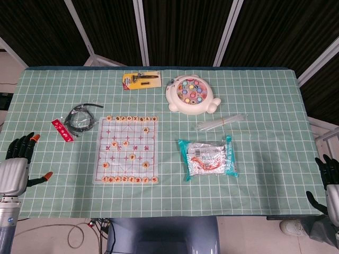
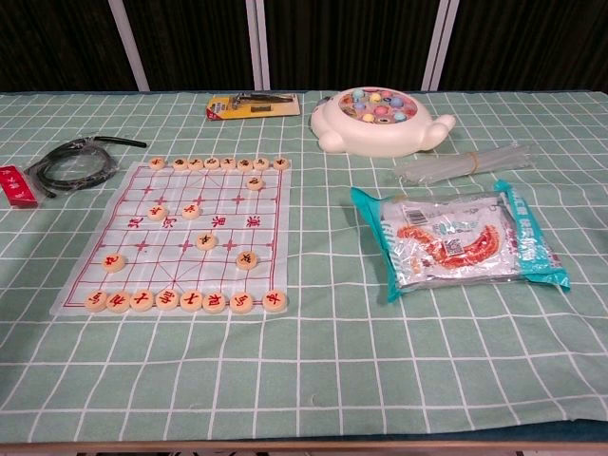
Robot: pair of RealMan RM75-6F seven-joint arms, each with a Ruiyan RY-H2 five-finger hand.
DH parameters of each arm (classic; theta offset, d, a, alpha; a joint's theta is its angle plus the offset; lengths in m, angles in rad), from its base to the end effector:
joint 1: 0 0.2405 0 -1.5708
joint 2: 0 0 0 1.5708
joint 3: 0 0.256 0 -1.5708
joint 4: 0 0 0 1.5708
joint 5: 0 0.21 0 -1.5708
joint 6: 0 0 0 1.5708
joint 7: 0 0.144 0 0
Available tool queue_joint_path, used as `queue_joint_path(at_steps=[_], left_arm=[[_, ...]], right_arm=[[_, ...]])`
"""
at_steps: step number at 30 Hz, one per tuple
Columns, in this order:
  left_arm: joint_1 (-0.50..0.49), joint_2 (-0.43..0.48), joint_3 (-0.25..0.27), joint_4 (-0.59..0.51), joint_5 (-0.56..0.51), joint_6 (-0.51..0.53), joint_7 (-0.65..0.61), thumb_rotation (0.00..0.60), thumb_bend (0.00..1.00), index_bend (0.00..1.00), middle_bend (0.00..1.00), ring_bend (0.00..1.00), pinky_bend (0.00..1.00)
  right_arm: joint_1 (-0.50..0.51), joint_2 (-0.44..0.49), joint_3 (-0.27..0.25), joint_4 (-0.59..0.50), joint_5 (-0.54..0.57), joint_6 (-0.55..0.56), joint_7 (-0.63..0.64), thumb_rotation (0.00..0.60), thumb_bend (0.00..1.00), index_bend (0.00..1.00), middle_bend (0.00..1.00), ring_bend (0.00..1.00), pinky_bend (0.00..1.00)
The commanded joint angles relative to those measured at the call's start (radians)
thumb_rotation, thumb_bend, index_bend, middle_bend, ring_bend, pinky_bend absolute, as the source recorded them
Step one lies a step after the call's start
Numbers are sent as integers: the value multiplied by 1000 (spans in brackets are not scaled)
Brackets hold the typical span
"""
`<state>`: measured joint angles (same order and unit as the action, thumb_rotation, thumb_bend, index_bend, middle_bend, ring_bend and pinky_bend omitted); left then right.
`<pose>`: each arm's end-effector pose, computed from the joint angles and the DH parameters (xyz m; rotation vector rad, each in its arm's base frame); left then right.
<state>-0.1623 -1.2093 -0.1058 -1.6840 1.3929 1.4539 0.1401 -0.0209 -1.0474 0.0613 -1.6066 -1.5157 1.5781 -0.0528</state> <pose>-0.2834 0.2127 0.1325 -1.3372 -0.9192 -0.9437 -0.3252 -0.1496 0.1955 1.3241 -0.7830 0.8010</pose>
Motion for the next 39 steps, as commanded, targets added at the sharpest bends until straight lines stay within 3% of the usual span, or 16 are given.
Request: queue_joint_path(at_steps=[1,39], left_arm=[[0,0,-1,0,-2,-1,1,600,13,0,0,0,29],[-1,0,-4,-10,-12,-2,11,600,13,0,0,0,29]], right_arm=[[0,0,0,0,0,0,0,600,344,0,0,0,0],[-2,1,-1,-2,1,1,-1,600,343,0,0,0,0]])
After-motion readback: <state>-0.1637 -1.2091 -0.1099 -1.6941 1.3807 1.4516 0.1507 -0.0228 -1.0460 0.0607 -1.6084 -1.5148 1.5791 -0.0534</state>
